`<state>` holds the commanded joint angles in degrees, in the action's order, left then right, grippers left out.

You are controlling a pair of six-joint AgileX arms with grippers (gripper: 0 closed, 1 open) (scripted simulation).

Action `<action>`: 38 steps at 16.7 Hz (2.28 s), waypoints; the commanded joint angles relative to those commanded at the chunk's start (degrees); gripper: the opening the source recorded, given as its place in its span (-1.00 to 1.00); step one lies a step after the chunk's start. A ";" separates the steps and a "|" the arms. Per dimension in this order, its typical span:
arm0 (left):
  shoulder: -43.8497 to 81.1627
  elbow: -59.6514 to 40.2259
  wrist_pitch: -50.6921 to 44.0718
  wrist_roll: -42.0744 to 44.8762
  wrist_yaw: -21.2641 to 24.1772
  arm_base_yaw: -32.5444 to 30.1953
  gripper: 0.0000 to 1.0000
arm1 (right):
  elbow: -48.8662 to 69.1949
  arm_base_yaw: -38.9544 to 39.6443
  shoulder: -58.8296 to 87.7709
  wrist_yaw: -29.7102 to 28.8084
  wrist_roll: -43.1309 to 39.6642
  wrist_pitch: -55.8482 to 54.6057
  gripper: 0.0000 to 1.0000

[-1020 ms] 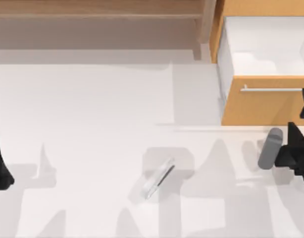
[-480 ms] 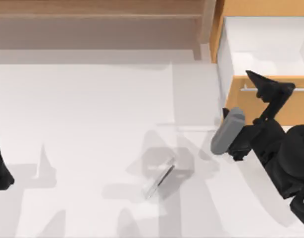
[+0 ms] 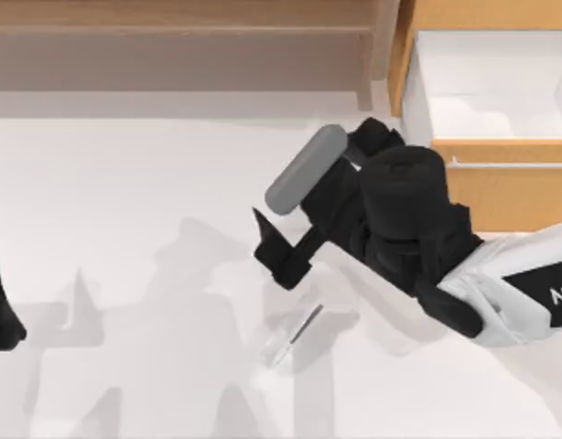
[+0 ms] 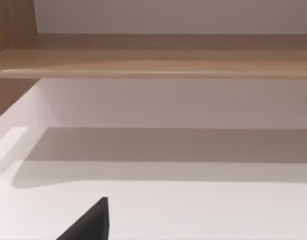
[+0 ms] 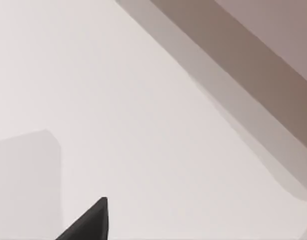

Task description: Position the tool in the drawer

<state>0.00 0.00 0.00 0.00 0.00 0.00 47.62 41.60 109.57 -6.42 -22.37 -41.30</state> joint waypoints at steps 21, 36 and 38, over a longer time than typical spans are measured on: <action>0.00 0.00 0.00 0.00 0.00 0.00 1.00 | 56.10 6.90 14.94 6.29 108.19 109.70 1.00; 0.00 0.00 0.00 0.00 0.00 0.00 1.00 | 46.94 7.00 18.96 6.23 109.17 97.03 1.00; 0.00 0.00 0.00 0.00 0.00 0.00 1.00 | 46.74 7.01 19.07 6.23 109.19 96.80 1.00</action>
<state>0.00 0.00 0.00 0.00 0.00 0.00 94.36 48.61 128.63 -0.19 86.83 55.50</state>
